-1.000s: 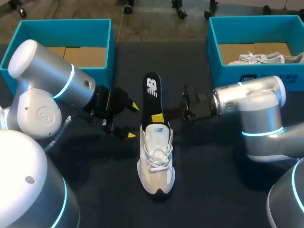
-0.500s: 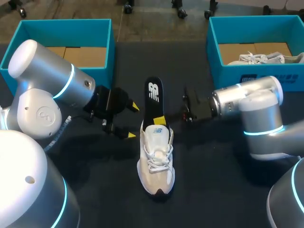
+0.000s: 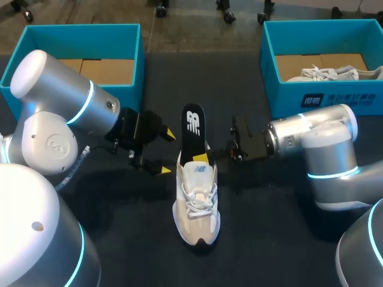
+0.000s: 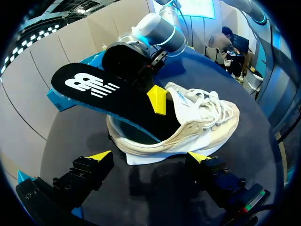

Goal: Take the shoe out of the shoebox, open the shoe tongue, remove and reinsert the insole, then place the shoe into the shoebox

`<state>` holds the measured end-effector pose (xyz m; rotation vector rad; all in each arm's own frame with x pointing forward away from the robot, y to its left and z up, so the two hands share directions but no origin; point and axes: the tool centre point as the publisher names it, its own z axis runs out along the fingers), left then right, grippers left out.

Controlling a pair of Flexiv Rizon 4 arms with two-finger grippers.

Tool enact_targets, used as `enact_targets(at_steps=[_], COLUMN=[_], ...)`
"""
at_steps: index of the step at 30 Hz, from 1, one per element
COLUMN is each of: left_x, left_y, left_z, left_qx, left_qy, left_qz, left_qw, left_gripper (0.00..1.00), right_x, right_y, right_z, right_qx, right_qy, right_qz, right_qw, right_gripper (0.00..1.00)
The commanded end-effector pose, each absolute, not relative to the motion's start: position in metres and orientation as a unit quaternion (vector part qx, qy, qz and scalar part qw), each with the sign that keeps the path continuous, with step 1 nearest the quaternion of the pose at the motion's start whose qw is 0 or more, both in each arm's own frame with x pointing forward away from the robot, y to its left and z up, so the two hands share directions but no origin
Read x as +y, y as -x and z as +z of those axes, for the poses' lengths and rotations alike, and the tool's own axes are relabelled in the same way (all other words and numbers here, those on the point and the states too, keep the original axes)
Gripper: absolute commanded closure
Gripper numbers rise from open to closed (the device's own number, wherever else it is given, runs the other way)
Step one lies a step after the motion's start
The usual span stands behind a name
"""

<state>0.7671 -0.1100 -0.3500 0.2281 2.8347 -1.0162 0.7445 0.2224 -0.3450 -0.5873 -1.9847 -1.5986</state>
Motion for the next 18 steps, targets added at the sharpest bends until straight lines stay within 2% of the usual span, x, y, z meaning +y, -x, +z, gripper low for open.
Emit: enact_targets(at_steps=[1,8,14,16,17,18], left_x=[-0.11,-0.11,-0.11,-0.11,-0.11,-0.11], left_y=[-0.766,-0.766,-0.766,-0.766,-0.766,-0.766], left_z=[-0.35,-0.35,-0.35,-0.35,-0.35,-0.35], left_qx=[0.937,0.937,0.937,0.937,0.937,0.937], left_qy=[-0.076,-0.076,-0.076,-0.076,-0.076,-0.076], left_qz=[-0.336,-0.336,-0.336,-0.336,-0.336,-0.336], left_qw=[0.062,0.062,0.062,0.062,0.062,0.062], left_gripper=[0.0,0.0,0.0,0.0,0.0,0.0], right_x=[0.225,0.226,0.229,0.229,0.229,0.229], right_y=[-0.745,-0.756,-0.767,-0.768,-0.769,-0.769], right_z=[-0.339,-0.327,-0.322,-0.323,-0.325,-0.327], right_qx=[-0.739,-0.75,-0.755,-0.755,-0.753,-0.751], right_qy=[0.216,0.204,0.195,0.195,0.198,0.201], right_qz=[-0.587,-0.581,-0.574,-0.573,-0.57,-0.567], right_qw=[0.25,0.241,0.248,0.253,0.263,0.272], right_gripper=[0.85,0.75,0.75,0.78,1.0,1.0])
